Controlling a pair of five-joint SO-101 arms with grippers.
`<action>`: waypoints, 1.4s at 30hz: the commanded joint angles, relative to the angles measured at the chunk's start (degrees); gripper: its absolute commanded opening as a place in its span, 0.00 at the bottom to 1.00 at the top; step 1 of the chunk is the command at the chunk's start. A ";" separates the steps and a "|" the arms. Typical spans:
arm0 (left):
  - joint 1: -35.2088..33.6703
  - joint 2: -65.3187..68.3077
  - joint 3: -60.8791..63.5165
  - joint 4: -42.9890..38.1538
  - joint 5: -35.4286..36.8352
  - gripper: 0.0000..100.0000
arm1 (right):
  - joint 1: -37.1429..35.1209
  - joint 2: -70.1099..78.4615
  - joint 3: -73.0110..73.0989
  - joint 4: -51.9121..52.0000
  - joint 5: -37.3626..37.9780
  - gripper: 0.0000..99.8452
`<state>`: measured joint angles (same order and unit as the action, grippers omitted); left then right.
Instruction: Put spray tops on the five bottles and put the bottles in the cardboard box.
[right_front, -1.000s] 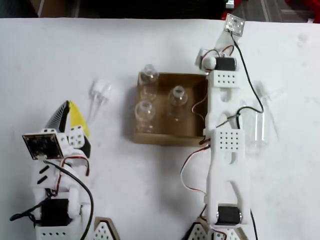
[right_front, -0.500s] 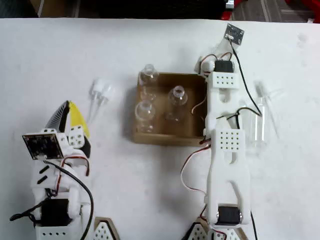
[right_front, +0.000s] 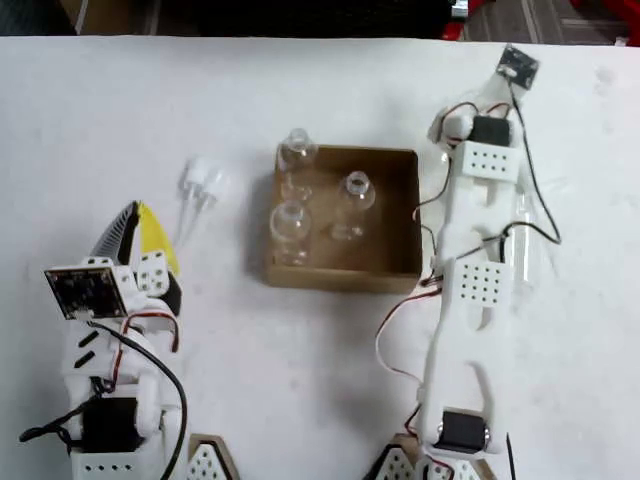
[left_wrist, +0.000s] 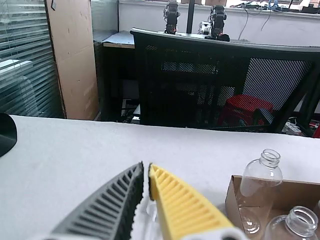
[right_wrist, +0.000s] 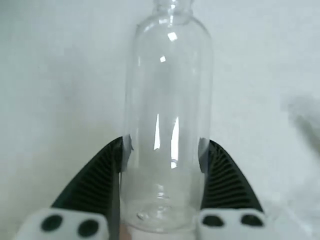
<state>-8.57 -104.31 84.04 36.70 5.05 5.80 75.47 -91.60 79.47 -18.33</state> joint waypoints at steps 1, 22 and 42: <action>-0.66 -0.40 -0.18 -1.85 0.88 0.02 | 1.10 -7.25 -2.11 5.32 8.70 0.03; -0.75 -0.40 -0.18 -1.85 0.88 0.02 | 9.80 -62.55 36.48 19.91 25.32 0.03; -0.75 -0.40 -0.09 -1.58 0.88 0.02 | 8.13 -120.31 136.18 -17.54 46.07 0.03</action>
<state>-8.57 -104.31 84.22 36.70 5.05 14.86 -39.25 31.91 71.74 24.13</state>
